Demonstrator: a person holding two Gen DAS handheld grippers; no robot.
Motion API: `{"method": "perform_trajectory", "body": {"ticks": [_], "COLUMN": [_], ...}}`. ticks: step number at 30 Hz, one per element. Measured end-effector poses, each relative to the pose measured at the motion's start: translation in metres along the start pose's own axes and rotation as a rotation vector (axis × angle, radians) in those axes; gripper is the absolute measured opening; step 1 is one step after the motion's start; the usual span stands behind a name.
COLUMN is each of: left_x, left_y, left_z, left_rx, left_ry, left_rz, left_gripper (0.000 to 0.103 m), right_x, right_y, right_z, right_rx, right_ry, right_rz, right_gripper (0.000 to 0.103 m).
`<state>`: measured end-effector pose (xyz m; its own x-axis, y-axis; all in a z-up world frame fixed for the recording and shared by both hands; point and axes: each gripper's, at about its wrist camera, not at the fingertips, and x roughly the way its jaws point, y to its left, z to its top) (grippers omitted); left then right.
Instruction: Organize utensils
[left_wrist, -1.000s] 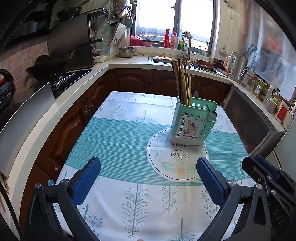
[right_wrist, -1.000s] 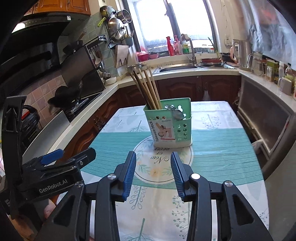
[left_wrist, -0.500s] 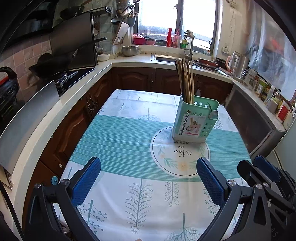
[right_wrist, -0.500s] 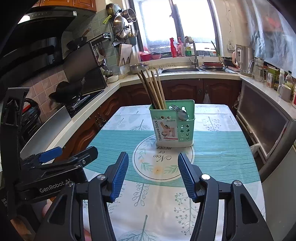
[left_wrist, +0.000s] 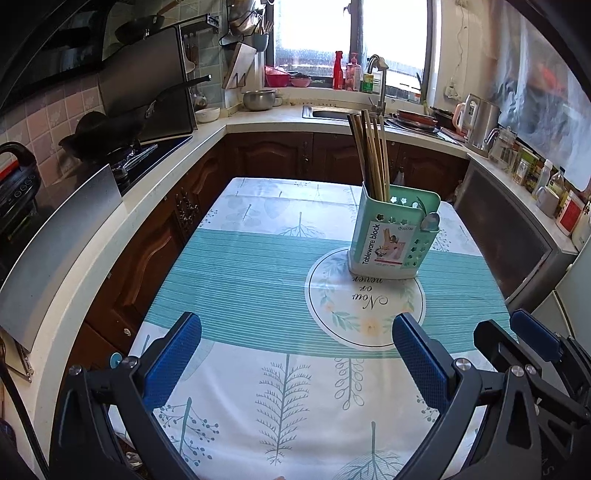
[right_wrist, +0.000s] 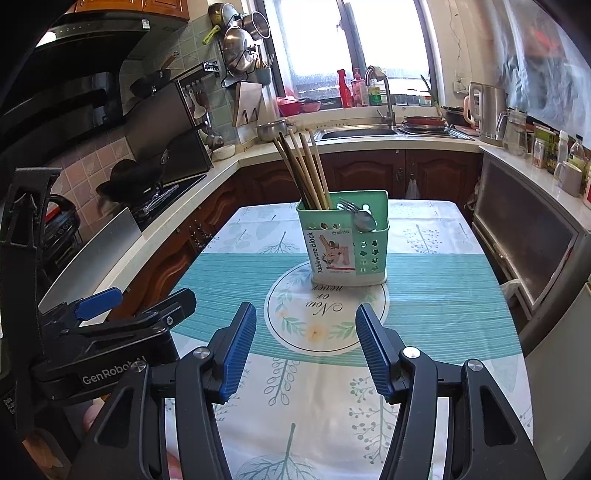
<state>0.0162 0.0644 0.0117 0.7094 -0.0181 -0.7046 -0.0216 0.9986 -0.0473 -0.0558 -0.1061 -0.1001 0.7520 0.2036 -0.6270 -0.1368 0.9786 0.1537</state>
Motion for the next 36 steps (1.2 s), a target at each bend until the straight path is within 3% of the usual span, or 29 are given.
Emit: {"method": "perform_trajectory", "body": {"ticks": [36], "left_x": [0.008], "left_y": [-0.002], "left_z": [-0.003], "left_rx": [0.036], "left_ry": [0.03], "left_rz": [0.001], "left_gripper": [0.102], "right_x": [0.013], "right_y": [-0.008], "right_z": [-0.008], "right_rx": [0.043], "right_ry": [0.028], "right_rz": [-0.004], "right_gripper": [0.057]}}
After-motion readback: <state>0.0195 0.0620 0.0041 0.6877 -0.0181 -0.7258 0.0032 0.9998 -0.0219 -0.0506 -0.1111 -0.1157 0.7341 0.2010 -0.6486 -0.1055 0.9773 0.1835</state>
